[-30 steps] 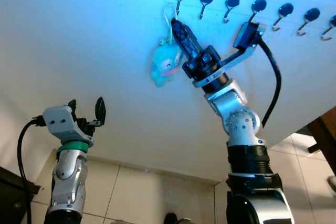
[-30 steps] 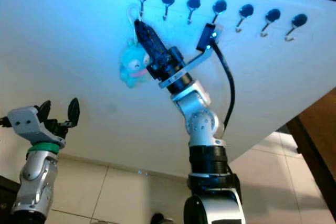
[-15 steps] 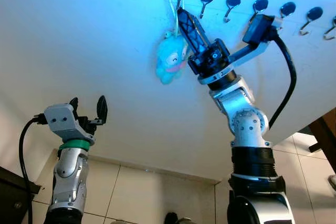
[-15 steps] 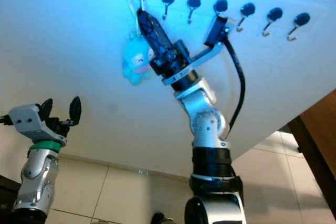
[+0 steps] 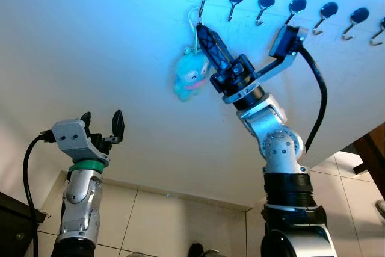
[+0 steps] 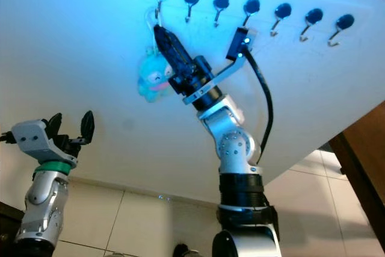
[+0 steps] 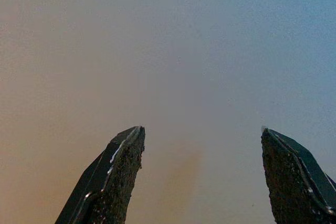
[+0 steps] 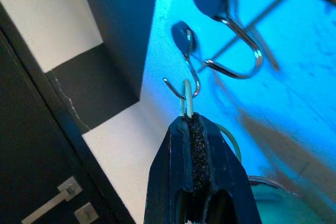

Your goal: Hang keys on a hook

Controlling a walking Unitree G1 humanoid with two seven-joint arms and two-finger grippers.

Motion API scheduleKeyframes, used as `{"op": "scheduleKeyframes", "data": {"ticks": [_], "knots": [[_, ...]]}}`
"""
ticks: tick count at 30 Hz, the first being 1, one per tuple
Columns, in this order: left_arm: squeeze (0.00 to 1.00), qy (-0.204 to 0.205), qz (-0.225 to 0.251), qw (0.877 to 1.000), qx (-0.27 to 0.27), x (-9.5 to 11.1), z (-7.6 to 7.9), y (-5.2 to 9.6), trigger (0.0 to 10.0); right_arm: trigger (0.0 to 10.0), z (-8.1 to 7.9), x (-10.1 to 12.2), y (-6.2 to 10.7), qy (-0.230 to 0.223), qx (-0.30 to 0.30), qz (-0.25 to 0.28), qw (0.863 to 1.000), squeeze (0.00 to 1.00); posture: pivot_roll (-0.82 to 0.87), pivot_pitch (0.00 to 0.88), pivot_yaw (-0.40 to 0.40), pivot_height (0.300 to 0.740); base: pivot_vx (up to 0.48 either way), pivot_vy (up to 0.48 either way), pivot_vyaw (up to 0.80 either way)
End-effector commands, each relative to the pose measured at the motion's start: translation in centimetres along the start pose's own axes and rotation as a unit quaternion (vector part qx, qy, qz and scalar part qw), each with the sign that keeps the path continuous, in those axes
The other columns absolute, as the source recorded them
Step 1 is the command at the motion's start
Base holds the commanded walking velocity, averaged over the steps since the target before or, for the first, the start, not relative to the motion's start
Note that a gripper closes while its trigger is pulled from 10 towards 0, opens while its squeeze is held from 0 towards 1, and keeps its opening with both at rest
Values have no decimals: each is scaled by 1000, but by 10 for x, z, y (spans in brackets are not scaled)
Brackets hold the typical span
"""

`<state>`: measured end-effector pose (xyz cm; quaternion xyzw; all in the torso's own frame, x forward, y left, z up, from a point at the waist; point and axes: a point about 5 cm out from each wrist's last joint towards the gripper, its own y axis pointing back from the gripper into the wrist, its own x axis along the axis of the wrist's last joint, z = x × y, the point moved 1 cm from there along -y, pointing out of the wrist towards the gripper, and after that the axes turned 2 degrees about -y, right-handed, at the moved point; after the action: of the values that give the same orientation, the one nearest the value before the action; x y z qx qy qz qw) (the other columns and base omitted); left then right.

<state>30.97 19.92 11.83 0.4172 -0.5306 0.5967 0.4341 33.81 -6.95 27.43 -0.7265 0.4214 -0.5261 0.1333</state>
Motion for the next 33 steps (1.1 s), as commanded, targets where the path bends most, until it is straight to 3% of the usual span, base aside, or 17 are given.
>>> {"op": "scheduleKeyframes", "data": {"ticks": [1,11,12,14,15,23,29,30,31,33], "knots": [[0,5,-13,1000,1,-7,1,4,10000,10000,5,-7,1,-3,-20,-14,1000,0,193,88,-12,740,0,0,0],[0,6,-13,1000,0,-8,2,5,10000,10000,14,-14,4,16,-60,-30,998,0,192,95,-10,740,0,0,0],[0,6,-14,1000,0,-8,2,5,10000,10000,13,-14,4,13,-59,-27,998,204,191,94,-9,740,0,0,0],[0,6,-14,1000,0,-8,2,5,10000,10000,13,-15,4,11,-58,-25,998,204,190,96,-8,740,0,0,0],[0,6,-14,1000,0,-8,2,5,10000,10000,12,-16,5,9,-52,-26,998,1000,190,95,-8,740,0,0,0],[0,10,-26,1000,2,-11,1,5,10000,10000,11,-23,17,-21,-39,-23,999,1000,187,95,-11,740,0,0,0],[0,21,-57,998,25,-20,-7,7,10000,10000,-2,-26,41,-65,15,-28,997,1000,180,102,-12,740,0,0,0],[0,21,-60,998,25,-20,-7,7,10000,10000,-5,-26,44,-72,27,-29,997,576,179,103,-11,740,0,0,0],[0,18,-66,997,24,-22,-7,8,10000,10000,-9,-27,50,-84,47,-33,995,0,177,104,-13,740,0,0,0],[0,16,-69,997,23,-23,-7,8,10000,10000,-13,-28,56,-92,62,-39,993,0,177,104,-13,740,0,0,0]]}}
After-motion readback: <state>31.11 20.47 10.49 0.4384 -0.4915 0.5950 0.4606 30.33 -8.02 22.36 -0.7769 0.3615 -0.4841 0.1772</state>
